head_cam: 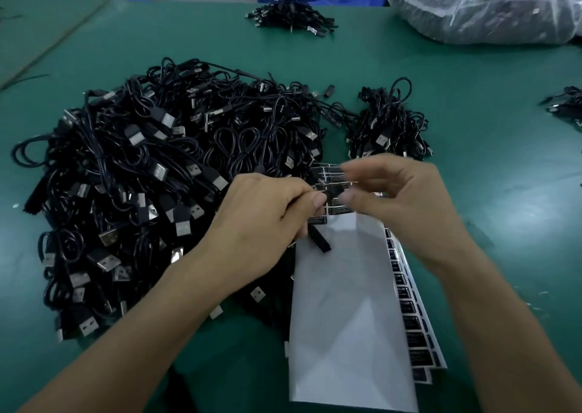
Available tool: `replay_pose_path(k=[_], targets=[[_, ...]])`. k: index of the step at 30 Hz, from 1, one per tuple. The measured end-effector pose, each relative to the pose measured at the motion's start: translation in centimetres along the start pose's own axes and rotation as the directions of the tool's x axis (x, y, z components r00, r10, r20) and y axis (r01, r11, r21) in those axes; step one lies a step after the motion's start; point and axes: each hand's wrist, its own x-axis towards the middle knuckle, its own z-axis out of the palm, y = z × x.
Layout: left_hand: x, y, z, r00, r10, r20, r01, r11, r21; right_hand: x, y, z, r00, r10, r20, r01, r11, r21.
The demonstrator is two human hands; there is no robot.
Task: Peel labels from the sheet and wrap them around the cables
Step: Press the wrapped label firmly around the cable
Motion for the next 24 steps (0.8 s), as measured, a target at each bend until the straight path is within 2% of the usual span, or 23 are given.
replay_pose_path(k=[3, 6, 8, 10, 15, 18, 22, 24], targets=[[-0.2, 0.2, 0.3, 1.000, -0.006, 0.012, 0.006, 1.000, 0.000, -0.1, 0.2, -0.7, 0.967, 0.119, -0.224, -0.132, 0.990, -0.042], [-0.3, 0.1, 0.5, 0.999, -0.050, -0.019, 0.048, 0.995, -0.085, -0.2, 0.1, -0.9, 0.934, 0.180, -0.308, -0.212, 0.975, -0.073], [-0.3, -0.1, 0.6, 0.995, -0.075, -0.058, 0.067, 0.989, -0.135, -0.3, -0.2, -1.0, 0.920, 0.235, -0.312, -0.253, 0.967, -0.017], [-0.4, -0.4, 0.8, 0.996, -0.035, -0.079, 0.029, 0.996, -0.086, -0.2, -0.5, -1.2, 0.900, 0.334, -0.280, -0.313, 0.942, 0.117], [-0.9, -0.7, 2.1, 0.986, 0.102, -0.130, -0.072, 0.973, 0.218, -0.2, -1.1, -1.7, 0.847, 0.505, -0.167, -0.401, 0.812, 0.425], [-1.1, -0.9, 2.9, 0.973, 0.136, -0.185, -0.085, 0.962, 0.261, -0.2, -1.2, -1.7, 0.827, 0.554, -0.094, -0.422, 0.723, 0.547], [-1.2, -1.1, 3.4, 0.954, 0.118, -0.276, -0.059, 0.975, 0.213, -0.2, -1.1, -0.9, 0.843, 0.522, 0.133, -0.527, 0.747, 0.406], [-1.1, -1.2, 3.4, 0.945, 0.133, -0.300, -0.082, 0.981, 0.176, -0.4, -0.7, -0.1, 0.841, 0.517, 0.161, -0.542, 0.795, 0.274]])
